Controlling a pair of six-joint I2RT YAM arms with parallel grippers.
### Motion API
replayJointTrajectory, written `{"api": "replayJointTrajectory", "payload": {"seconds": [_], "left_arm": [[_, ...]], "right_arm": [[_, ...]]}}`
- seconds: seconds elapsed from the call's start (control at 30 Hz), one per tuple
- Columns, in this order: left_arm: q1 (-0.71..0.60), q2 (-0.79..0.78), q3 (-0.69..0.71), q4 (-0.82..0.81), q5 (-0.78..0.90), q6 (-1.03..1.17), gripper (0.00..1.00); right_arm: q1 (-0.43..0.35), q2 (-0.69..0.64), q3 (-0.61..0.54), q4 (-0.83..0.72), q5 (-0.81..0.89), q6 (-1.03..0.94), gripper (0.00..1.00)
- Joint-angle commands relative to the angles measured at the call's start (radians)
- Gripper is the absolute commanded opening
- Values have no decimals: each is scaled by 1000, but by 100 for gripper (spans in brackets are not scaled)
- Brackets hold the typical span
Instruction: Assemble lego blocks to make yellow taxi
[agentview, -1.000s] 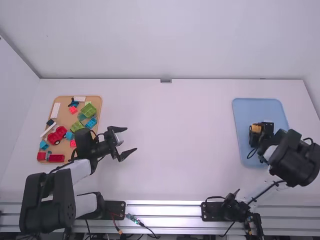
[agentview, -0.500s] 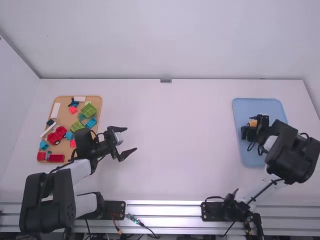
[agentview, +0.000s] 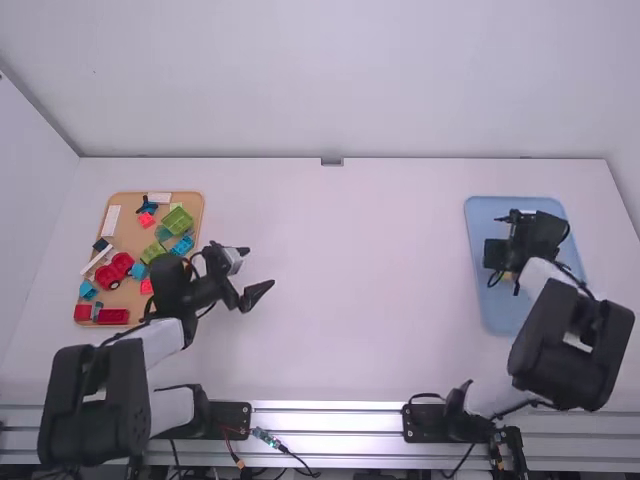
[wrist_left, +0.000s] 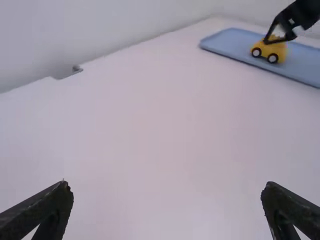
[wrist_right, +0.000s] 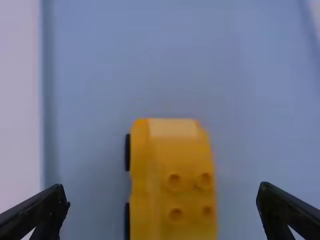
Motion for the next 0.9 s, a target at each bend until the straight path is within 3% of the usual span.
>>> {"api": "replayJointTrajectory", "payload": {"seconds": [0.0, 0.1, 0.23, 0.33, 0.87], "left_arm": [[-47, -8, 15, -15, -108, -83, 99], [-94, -10, 43, -58, -195, -116, 99], [-214, -17, 157, -267, -448, -196, 99], [-266, -23, 214, -364, -546, -224, 99], [-423, -99, 495, -874, -963, -579, 99]], "right_arm": [[34, -76, 24, -34, 191, 89, 99], [65, -123, 24, -76, 207, 122, 99], [150, -227, 24, -161, 200, 220, 99], [196, -260, 24, -182, 198, 266, 99], [623, -326, 23, -406, 29, 280, 99]]}}
